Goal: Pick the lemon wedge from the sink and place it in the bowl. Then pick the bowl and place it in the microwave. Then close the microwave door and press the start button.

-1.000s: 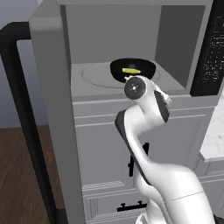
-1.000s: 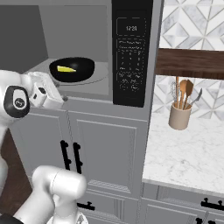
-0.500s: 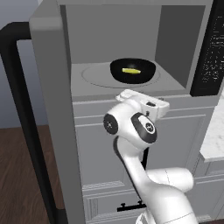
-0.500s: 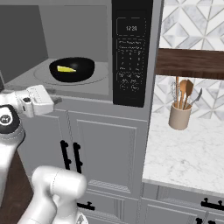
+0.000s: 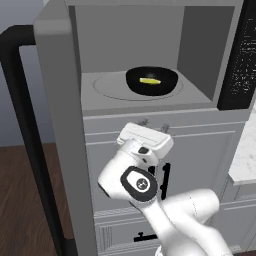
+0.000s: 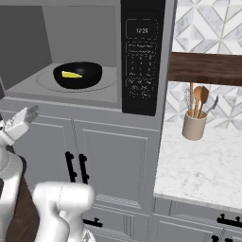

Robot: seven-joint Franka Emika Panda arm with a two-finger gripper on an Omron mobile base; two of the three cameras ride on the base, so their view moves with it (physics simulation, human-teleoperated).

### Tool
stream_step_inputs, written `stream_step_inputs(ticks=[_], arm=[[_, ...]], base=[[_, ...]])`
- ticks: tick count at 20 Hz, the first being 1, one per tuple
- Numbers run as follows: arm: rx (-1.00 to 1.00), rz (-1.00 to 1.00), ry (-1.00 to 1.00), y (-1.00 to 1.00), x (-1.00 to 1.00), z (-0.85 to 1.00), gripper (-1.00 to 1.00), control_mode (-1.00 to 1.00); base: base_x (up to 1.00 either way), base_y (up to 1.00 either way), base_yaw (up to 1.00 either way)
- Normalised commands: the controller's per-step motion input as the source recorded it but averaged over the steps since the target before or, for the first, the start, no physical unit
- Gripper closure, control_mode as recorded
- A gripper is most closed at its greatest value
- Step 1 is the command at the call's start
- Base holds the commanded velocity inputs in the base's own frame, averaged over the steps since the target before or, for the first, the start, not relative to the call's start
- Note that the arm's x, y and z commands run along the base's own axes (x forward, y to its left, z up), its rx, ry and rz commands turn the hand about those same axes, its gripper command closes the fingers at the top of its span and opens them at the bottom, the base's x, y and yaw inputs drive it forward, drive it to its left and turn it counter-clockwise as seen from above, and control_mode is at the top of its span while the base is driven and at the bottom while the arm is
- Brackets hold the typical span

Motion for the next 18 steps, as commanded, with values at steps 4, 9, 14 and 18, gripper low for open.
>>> stream_step_inputs(ticks=[4, 9, 14, 18], arm=[[-0.37, 0.01, -0.07, 0.8, -0.16, -0.49, -1.0, -1.0], [-0.27, 0.01, -0.03, 0.87, 0.0, -0.48, -1.0, -1.0], [-0.16, 0.02, -0.05, 1.0, 0.0, -0.54, -1.0, -1.0], [-0.07, 0.05, -0.06, 1.0, 0.0, -0.51, -1.0, -1.0]], base=[[0.0, 0.0, 0.0], [0.0, 0.0, 0.0], [0.0, 0.0, 0.0], [0.0, 0.0, 0.0]])
